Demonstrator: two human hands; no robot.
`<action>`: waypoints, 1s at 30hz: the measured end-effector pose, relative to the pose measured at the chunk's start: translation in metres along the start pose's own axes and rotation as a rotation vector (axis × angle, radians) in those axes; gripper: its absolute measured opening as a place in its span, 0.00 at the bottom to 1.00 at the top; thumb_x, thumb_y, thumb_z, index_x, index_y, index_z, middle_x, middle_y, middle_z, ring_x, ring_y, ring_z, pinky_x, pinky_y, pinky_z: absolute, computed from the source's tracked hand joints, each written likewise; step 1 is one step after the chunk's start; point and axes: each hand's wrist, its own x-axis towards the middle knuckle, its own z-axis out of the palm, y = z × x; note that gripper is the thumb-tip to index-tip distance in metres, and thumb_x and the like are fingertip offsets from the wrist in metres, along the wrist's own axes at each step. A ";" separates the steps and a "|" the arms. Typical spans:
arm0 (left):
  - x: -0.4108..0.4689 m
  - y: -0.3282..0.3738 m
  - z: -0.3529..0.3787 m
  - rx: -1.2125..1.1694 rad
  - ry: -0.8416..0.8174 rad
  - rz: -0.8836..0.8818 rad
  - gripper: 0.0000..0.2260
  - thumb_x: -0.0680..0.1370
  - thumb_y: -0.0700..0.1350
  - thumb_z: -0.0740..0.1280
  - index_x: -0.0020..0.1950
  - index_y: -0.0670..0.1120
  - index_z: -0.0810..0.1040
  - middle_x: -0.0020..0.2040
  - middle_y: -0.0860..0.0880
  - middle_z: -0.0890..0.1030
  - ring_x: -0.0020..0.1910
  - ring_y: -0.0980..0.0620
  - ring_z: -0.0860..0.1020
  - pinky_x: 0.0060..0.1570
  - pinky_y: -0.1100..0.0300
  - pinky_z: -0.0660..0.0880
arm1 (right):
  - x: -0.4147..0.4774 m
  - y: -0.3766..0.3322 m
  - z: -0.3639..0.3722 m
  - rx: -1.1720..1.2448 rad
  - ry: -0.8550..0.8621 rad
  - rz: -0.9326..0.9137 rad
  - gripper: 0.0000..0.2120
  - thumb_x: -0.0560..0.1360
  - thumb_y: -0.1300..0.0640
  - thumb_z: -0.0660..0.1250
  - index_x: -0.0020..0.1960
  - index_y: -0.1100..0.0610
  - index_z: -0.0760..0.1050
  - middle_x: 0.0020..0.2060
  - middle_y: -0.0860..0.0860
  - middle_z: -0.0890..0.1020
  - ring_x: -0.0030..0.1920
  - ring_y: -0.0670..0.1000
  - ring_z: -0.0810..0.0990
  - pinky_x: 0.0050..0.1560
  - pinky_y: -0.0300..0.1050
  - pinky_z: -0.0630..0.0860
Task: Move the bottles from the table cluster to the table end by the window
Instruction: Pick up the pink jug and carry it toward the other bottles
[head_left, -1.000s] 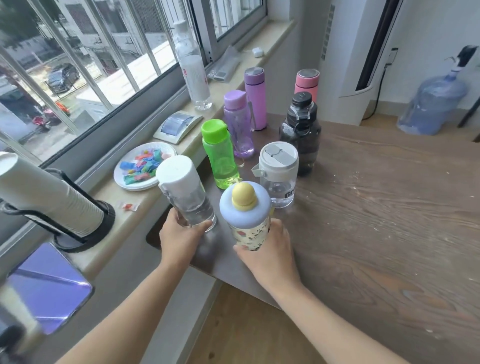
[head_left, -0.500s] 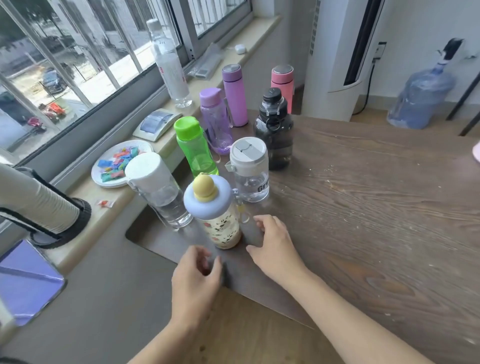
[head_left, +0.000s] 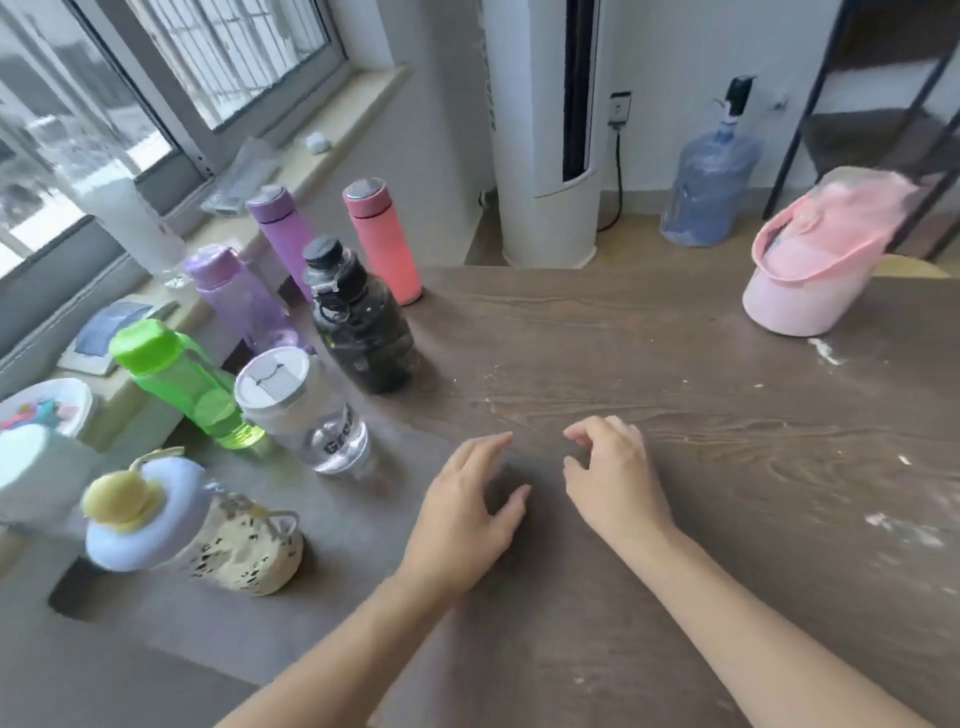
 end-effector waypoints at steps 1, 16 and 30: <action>0.021 0.016 0.015 -0.010 0.002 0.007 0.25 0.78 0.48 0.75 0.75 0.49 0.77 0.68 0.52 0.80 0.65 0.55 0.78 0.66 0.60 0.74 | 0.010 0.019 -0.016 -0.007 0.018 0.029 0.13 0.73 0.64 0.72 0.57 0.58 0.81 0.52 0.54 0.82 0.58 0.58 0.76 0.60 0.52 0.72; 0.235 0.192 0.189 -0.075 -0.170 0.004 0.32 0.75 0.52 0.78 0.77 0.47 0.74 0.71 0.48 0.78 0.70 0.48 0.76 0.68 0.55 0.74 | 0.128 0.206 -0.206 0.050 0.228 0.352 0.29 0.71 0.55 0.79 0.68 0.61 0.75 0.59 0.58 0.79 0.64 0.60 0.74 0.63 0.50 0.69; 0.280 0.190 0.214 -0.450 -0.175 -0.065 0.32 0.64 0.47 0.86 0.66 0.52 0.80 0.59 0.57 0.85 0.57 0.58 0.84 0.57 0.57 0.83 | 0.179 0.207 -0.225 0.167 0.098 0.234 0.38 0.67 0.60 0.82 0.73 0.54 0.71 0.53 0.47 0.82 0.46 0.43 0.80 0.40 0.23 0.71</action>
